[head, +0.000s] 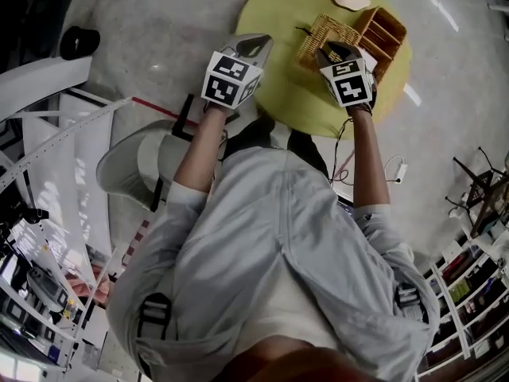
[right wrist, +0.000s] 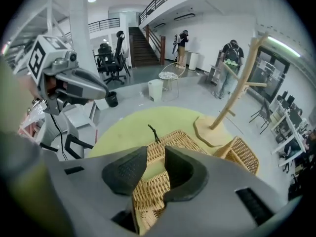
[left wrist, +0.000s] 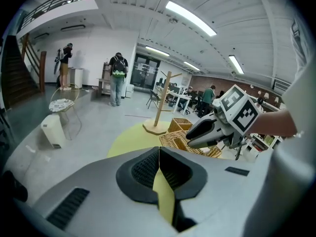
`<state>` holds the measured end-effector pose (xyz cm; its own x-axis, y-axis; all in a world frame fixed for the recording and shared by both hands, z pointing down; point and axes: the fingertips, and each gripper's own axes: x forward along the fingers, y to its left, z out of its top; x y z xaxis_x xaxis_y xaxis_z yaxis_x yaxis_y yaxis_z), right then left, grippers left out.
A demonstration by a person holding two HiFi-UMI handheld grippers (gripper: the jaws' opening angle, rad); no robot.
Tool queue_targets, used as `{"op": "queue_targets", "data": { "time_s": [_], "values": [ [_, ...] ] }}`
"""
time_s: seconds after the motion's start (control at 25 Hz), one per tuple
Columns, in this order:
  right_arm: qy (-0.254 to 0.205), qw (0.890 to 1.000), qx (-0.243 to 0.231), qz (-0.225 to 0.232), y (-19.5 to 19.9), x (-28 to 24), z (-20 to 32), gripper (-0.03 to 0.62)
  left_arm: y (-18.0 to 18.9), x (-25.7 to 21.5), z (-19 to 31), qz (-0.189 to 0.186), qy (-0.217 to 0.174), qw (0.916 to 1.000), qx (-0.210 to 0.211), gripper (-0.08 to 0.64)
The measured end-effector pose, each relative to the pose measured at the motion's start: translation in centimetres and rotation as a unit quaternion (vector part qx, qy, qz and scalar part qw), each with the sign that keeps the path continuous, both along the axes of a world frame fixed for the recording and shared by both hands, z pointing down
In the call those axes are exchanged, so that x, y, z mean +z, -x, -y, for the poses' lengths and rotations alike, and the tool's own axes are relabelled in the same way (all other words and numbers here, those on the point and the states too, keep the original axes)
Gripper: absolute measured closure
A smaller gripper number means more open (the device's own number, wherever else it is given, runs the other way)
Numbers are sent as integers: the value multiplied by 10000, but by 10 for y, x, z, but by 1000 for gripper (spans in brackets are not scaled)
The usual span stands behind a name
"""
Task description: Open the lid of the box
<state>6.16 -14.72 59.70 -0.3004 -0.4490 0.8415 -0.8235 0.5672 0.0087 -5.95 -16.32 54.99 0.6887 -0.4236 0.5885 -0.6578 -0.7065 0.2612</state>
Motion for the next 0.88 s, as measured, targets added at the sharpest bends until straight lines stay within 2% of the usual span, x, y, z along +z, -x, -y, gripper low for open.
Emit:
{"op": "queue_targets", "data": {
  "time_s": [0.36, 0.64, 0.88],
  "values": [
    [-1014, 9913, 822, 161, -79, -82, -9, 536, -55, -42, -15, -107, -365, 9992, 91, 529],
    [-1758, 9776, 1140, 213, -145, -161, -25, 568, -104, -95, -16, -231, -883, 9957, 127, 529],
    [-2464, 9600, 1328, 101, -199, -223, -38, 569, -140, -146, -13, -317, -1437, 9889, 217, 529]
  ]
}}
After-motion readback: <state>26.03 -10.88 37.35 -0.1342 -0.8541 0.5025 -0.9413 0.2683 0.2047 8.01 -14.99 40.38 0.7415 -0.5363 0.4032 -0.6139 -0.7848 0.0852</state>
